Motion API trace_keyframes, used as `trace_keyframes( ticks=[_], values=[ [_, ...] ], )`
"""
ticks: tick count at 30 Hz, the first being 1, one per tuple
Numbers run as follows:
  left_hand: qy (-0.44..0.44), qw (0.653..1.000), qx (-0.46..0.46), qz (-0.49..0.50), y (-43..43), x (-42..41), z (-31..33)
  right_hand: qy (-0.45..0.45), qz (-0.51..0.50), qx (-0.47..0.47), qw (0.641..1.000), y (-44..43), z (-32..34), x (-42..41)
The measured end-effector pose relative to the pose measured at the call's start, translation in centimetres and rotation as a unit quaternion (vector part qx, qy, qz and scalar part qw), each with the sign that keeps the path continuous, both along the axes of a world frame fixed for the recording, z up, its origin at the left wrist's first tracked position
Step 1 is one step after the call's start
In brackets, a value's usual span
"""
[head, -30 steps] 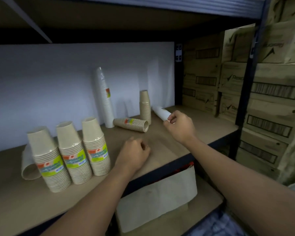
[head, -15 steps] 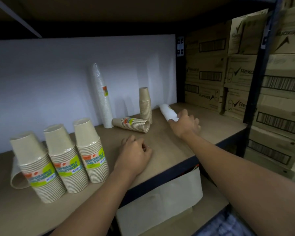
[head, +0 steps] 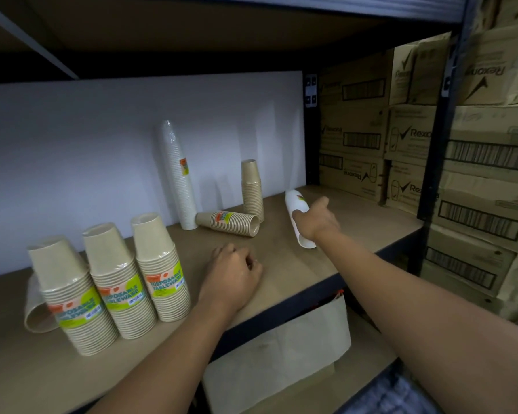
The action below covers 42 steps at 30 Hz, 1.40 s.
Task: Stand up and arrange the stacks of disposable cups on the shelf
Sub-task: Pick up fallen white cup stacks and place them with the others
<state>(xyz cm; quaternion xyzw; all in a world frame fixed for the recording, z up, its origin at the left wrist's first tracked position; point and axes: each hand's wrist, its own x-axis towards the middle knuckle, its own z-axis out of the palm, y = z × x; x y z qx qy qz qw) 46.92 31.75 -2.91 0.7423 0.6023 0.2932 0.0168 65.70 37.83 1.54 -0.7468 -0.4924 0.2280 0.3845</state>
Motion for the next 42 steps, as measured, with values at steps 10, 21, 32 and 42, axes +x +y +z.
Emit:
trace_keyframes(
  ticks=[10,21,32,42],
  values=[
    [0.002,1.000,0.020,-0.005,-4.2,0.2,2.5,0.199,0.036,0.118,0.972,-5.4,1.0,0.3],
    [-0.009,0.993,0.114,-0.011,-13.7,-4.2,7.4,0.275,0.111,0.114,0.948,-15.0,2.0,-5.3],
    [-0.003,0.982,0.161,0.100,-22.8,-15.9,9.3,0.256,0.259,0.202,0.909,-23.6,5.0,-16.6],
    [-0.030,0.959,0.119,0.254,-30.1,-29.0,6.8,0.197,0.396,0.192,0.876,-28.9,2.2,-30.2]
  ],
)
